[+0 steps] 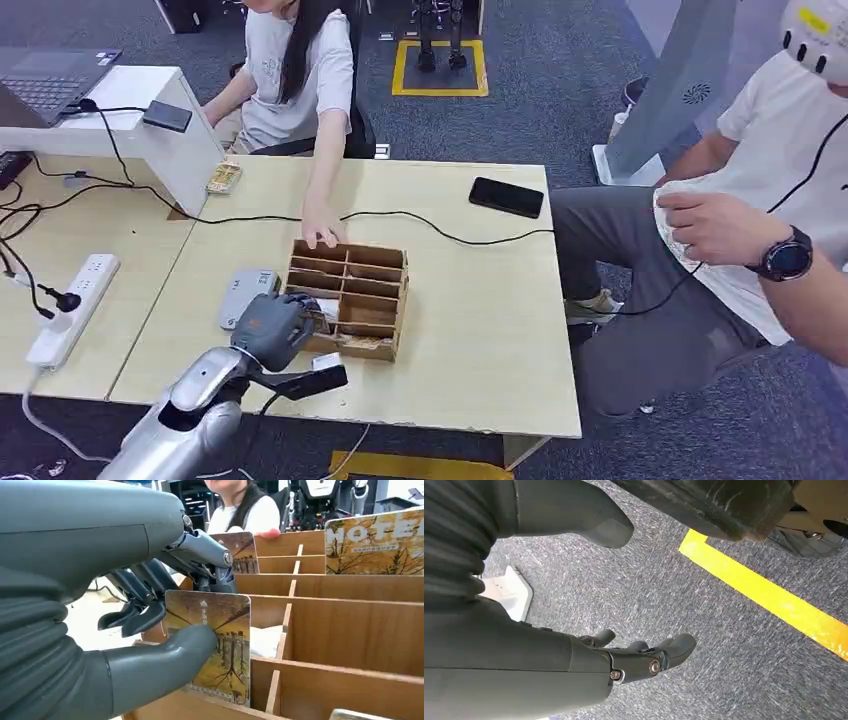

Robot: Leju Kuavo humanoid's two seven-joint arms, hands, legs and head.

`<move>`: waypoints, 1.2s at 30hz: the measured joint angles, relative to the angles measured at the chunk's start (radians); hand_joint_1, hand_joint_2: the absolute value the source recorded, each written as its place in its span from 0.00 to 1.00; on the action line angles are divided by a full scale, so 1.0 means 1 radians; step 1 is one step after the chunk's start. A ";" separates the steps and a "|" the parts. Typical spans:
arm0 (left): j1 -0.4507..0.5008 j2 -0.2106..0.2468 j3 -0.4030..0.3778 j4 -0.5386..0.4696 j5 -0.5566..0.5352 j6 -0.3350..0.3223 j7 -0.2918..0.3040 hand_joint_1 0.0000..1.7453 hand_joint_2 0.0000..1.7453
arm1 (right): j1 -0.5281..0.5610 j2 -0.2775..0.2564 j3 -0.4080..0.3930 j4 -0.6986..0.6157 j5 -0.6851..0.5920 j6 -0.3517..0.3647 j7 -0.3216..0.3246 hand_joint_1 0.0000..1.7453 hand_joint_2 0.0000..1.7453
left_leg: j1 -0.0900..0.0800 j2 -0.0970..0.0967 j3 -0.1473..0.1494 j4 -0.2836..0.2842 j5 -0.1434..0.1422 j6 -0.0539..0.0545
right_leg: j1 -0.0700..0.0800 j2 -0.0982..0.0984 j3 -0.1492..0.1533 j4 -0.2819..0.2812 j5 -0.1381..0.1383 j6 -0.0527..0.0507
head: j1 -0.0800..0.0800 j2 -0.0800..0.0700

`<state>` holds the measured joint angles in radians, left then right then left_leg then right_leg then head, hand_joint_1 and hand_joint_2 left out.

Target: Pass the card to the sensor for recognition and then transmit it.

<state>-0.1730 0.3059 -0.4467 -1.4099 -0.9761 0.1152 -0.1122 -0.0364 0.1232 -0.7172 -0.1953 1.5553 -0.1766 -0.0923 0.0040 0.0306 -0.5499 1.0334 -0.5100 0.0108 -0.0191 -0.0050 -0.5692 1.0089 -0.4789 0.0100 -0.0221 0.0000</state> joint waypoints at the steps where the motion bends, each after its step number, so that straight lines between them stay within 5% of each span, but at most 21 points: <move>1: -0.002 0.010 0.002 -0.005 0.014 -0.002 -0.005 1.00 1.00 | 0.000 0.000 0.000 0.000 -0.001 0.000 -0.001 0.00 1.00 | 0.000 0.000 0.000 0.000 0.000 0.000 | 0.000 0.000 0.000 0.000 0.000 0.000 | 0.000 0.000; 14: -0.189 0.197 0.147 -0.203 0.227 -0.147 -0.037 1.00 1.00 | 0.001 0.000 0.000 0.000 -0.004 0.002 -0.007 0.00 1.00 | 0.000 0.000 0.000 0.000 0.001 -0.001 | 0.000 0.000 0.000 0.001 0.000 0.000 | 0.000 0.000; 21: -0.304 0.265 0.224 -0.253 0.202 -0.181 0.016 1.00 1.00 | 0.001 0.000 0.000 0.000 -0.004 0.005 -0.006 0.00 1.00 | 0.000 0.000 0.000 0.000 0.001 -0.001 | 0.000 0.000 0.000 0.001 0.000 0.000 | 0.000 0.000; 25: -0.306 0.248 0.221 -0.232 0.006 -0.112 0.093 1.00 1.00 | 0.000 0.000 0.000 0.000 -0.003 0.003 -0.006 0.00 1.00 | 0.000 0.000 0.000 0.000 0.001 -0.001 | 0.000 0.000 -0.001 0.000 0.000 0.000 | 0.000 0.000; 30: -0.356 0.120 0.155 -0.110 -0.115 -0.055 0.163 1.00 1.00 | -0.067 0.084 0.001 -0.012 0.003 0.003 0.151 0.00 1.00 | 0.000 0.000 -0.001 0.000 0.004 -0.001 | 0.000 0.000 -0.001 0.000 0.004 0.000 | 0.000 0.000; 36: -0.436 -0.011 0.096 0.064 -0.197 0.051 0.242 1.00 1.00 | -0.128 0.152 0.008 -0.013 -0.023 0.007 0.175 0.00 1.00 | -0.002 0.002 -0.002 0.001 0.006 0.000 | -0.001 0.002 -0.004 0.001 0.007 -0.001 | -0.002 0.000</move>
<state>-0.6088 0.2952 -0.3502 -1.3456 -1.1727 0.1657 0.1301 -0.1640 0.2751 -0.7091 -0.2079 1.5324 -0.1698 0.0828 0.0023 0.0330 -0.5522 1.0340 -0.5037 0.0110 -0.0203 -0.0029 -0.5735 1.0095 -0.4718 0.0088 -0.0240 0.0000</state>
